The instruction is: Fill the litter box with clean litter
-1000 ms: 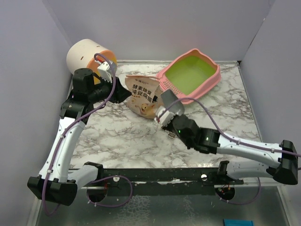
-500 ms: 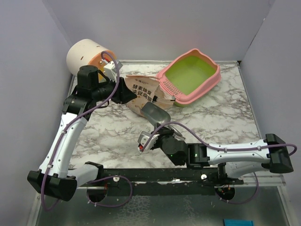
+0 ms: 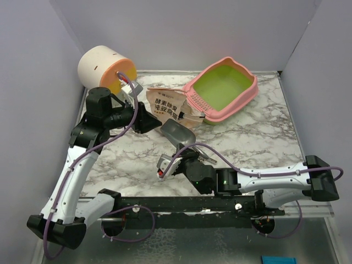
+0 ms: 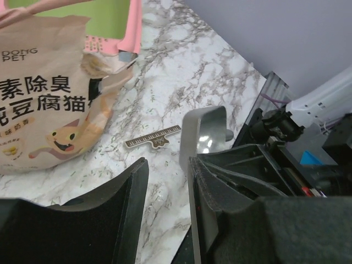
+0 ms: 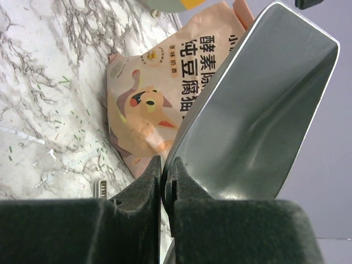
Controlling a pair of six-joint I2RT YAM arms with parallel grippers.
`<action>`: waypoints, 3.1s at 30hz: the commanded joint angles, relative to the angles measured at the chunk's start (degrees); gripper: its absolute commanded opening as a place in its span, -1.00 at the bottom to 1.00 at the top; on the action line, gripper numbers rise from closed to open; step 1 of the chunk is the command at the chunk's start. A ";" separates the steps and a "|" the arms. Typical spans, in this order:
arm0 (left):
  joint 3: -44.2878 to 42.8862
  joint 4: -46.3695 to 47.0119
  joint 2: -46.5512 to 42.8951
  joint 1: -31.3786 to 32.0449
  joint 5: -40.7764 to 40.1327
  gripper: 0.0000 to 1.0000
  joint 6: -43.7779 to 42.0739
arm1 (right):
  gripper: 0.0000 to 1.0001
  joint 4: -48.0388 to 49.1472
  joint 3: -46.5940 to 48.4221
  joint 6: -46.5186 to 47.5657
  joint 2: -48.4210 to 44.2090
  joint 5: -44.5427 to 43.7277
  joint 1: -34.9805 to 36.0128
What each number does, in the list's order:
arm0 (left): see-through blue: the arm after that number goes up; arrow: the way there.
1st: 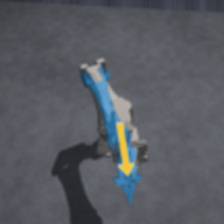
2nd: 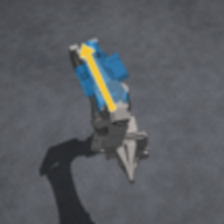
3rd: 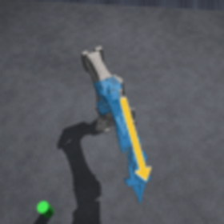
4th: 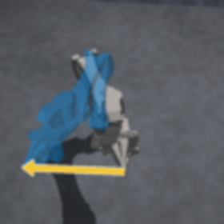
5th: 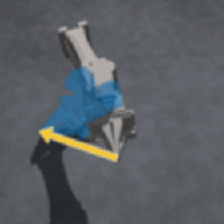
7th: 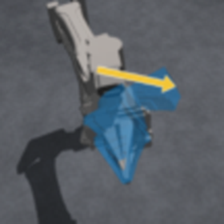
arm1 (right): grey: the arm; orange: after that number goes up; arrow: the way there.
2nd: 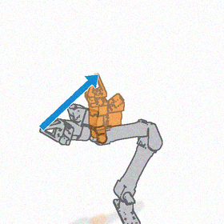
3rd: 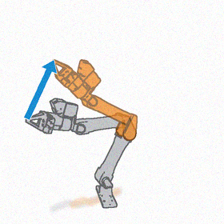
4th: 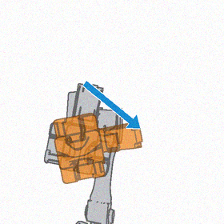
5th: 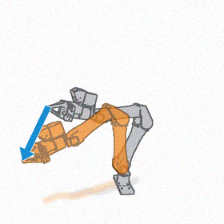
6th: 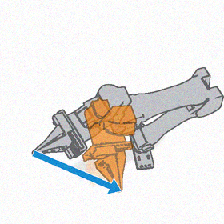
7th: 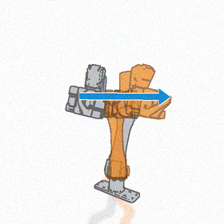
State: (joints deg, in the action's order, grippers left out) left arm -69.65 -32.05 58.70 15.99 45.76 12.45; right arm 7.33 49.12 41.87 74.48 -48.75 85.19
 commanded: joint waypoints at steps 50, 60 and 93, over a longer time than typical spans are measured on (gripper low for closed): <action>15.08 33.96 -2.33 0.95 -10.62 -1.00 24.55 | 0.34 -18.53 13.21 -34.22 -18.37 7.11 -2.74; 25.81 47.26 -6.92 -0.57 -18.25 -1.00 38.31 | 0.53 -26.59 24.54 -43.50 -20.07 15.83 -8.07; 23.17 56.09 -1.45 -3.24 -15.01 -1.00 42.28 | 0.43 44.65 -5.23 -109.88 -7.29 115.25 -79.84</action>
State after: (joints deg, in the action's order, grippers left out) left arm -48.31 17.32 57.71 12.86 31.05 50.48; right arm 41.39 45.15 -62.94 69.01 62.37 5.23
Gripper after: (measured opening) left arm 0.029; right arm 0.712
